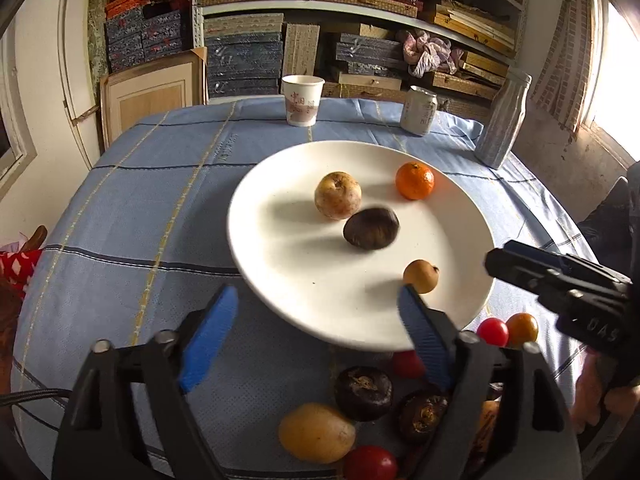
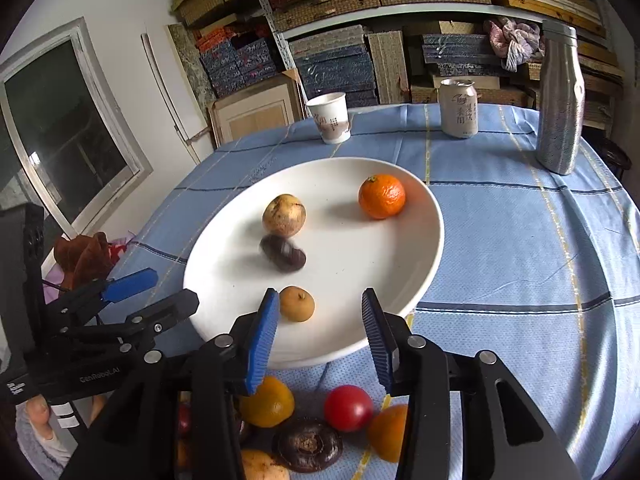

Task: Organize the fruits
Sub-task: 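Place the plum on the plate with the left tool while the right tool places a small round fruit, then grasp the large pale yellow fruit with the left tool while the right tool grasps an orange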

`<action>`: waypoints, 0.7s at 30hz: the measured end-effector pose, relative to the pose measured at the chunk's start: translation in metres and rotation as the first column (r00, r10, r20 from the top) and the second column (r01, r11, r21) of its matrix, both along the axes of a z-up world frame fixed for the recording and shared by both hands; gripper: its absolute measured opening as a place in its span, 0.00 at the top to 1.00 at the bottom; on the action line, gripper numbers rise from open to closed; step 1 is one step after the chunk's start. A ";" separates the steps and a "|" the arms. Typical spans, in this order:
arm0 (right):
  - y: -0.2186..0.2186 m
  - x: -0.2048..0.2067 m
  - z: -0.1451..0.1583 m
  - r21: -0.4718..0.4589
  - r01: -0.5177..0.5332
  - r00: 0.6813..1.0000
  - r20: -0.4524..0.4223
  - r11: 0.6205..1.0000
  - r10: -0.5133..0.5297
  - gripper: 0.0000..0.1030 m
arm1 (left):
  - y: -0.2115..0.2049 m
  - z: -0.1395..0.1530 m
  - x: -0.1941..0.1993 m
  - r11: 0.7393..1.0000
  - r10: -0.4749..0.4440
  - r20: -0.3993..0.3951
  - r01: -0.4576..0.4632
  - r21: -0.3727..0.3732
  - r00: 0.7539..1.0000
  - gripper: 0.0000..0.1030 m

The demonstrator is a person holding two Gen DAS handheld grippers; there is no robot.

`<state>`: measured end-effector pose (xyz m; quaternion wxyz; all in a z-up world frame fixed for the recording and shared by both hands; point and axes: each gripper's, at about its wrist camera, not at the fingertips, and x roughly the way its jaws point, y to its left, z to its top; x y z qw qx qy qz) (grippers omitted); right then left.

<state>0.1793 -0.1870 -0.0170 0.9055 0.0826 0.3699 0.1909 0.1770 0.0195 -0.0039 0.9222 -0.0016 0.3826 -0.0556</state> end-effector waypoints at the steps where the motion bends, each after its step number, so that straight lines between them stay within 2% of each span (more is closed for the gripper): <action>1: -0.004 -0.004 0.002 0.011 0.006 1.000 0.007 1.000 -0.006 0.51 | 0.002 0.001 -0.004 1.000 0.009 0.009 -0.009 0.002 1.000 0.10; 6: -0.036 -0.029 0.010 0.066 0.071 0.996 0.051 0.995 -0.074 0.32 | 0.020 0.004 -0.029 0.999 0.038 0.027 -0.037 -0.026 0.999 0.07; 10: -0.062 -0.045 -0.001 0.112 0.124 0.992 0.022 0.986 -0.127 0.22 | 0.033 -0.010 -0.050 0.998 0.064 -0.004 -0.064 -0.019 0.998 0.05; 13: -0.079 -0.053 -0.012 0.159 0.163 0.987 -0.030 0.974 -0.160 0.18 | 0.042 -0.019 -0.060 0.996 0.085 -0.034 -0.086 -0.024 0.996 0.04; 17: -0.088 -0.057 -0.013 0.175 0.190 0.982 -0.040 0.966 -0.185 0.13 | 0.051 -0.026 -0.075 0.995 0.085 -0.062 -0.088 -0.051 0.994 0.04; 21: -0.089 -0.058 -0.014 0.178 0.194 0.981 -0.041 0.965 -0.190 0.12 | 0.045 -0.034 -0.085 0.998 0.060 -0.077 -0.061 -0.019 0.995 0.04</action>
